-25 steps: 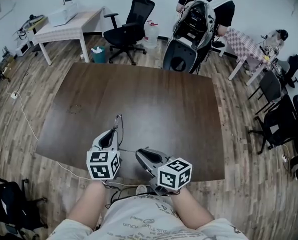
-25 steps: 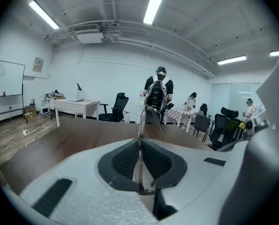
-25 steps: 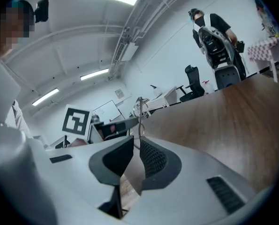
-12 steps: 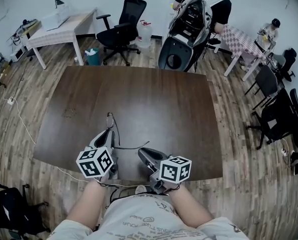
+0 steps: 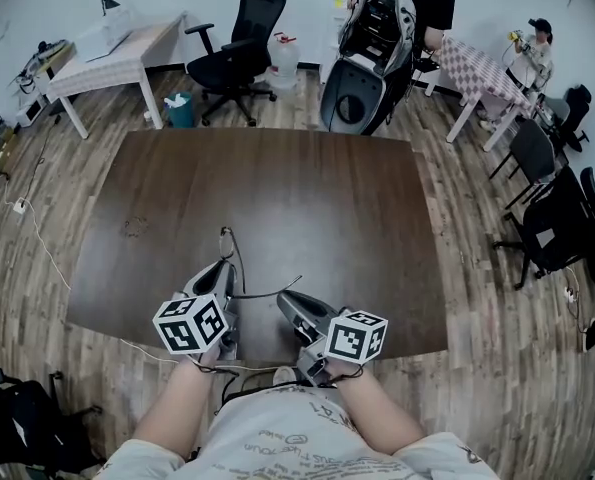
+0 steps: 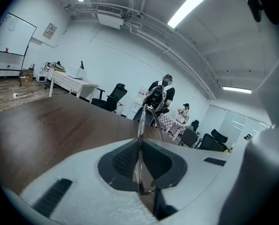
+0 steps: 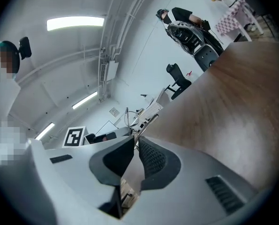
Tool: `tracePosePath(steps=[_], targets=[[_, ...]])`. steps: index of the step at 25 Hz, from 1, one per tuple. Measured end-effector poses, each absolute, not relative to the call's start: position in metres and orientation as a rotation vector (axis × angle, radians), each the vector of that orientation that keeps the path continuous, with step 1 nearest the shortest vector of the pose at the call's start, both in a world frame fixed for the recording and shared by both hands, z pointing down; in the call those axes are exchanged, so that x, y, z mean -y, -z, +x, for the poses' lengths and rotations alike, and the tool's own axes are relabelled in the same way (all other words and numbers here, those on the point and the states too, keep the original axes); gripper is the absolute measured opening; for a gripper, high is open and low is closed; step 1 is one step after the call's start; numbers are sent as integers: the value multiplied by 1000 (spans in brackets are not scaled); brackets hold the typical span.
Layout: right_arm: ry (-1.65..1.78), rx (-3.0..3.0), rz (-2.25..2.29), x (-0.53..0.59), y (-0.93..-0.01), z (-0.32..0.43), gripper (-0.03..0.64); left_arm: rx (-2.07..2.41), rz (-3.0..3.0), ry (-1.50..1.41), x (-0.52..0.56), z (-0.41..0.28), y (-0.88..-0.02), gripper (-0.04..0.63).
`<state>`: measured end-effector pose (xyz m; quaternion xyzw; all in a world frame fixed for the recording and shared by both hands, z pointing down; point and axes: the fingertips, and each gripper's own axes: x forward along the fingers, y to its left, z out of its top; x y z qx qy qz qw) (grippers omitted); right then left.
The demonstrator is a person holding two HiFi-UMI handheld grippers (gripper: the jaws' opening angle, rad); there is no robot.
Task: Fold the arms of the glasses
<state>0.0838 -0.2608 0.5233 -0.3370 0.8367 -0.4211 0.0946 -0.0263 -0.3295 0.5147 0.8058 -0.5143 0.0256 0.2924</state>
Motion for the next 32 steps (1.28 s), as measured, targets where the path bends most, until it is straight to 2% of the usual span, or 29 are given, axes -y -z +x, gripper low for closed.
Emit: tracePosePath(steps=[16, 32], targets=[[1251, -2396, -1018, 278, -523, 89, 35, 1386, 2516, -381, 314, 11, -512, 35], [1117, -2438, -1126, 291, -513, 105, 35, 1189, 2704, -573, 301, 66, -527, 35]])
